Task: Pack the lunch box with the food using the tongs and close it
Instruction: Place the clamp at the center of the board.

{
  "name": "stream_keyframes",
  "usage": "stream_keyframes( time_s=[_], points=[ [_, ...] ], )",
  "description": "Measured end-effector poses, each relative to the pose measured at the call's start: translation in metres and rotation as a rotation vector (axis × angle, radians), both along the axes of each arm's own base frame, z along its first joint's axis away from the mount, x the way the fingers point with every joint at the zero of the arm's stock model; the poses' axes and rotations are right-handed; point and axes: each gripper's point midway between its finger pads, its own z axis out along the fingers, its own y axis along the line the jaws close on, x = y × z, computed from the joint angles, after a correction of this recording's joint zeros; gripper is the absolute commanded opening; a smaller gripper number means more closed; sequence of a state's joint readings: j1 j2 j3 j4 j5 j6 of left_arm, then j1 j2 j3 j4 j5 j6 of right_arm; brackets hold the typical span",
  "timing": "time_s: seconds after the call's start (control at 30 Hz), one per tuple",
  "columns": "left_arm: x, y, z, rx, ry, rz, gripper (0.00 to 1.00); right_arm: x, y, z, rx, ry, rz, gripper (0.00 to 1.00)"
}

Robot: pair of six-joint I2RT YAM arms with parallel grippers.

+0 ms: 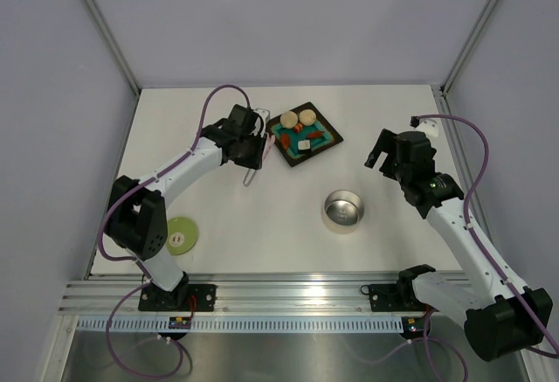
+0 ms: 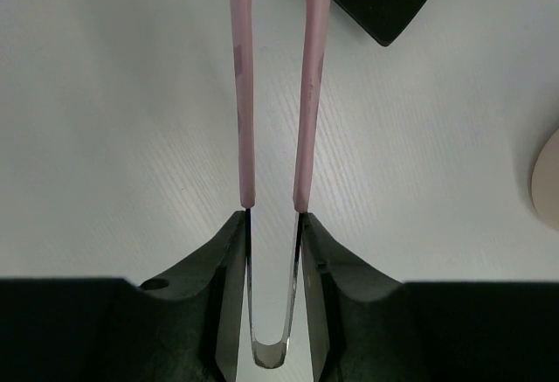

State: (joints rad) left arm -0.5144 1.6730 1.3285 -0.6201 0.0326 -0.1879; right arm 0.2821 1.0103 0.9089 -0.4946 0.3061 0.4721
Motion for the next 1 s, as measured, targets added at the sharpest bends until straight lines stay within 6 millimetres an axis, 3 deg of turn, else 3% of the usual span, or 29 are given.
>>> stream_keyframes(
  time_s=[0.57, 1.0],
  points=[
    [-0.005, 0.001, -0.008, 0.009, 0.033, -0.006, 0.34, 0.000, 0.000, -0.002, -0.002, 0.009, 0.000, 0.99],
    [-0.021, 0.011, -0.032, 0.049, 0.088, -0.003, 0.43, 0.000, 0.000, -0.004, 0.000, 0.014, -0.002, 0.99]
  ],
)
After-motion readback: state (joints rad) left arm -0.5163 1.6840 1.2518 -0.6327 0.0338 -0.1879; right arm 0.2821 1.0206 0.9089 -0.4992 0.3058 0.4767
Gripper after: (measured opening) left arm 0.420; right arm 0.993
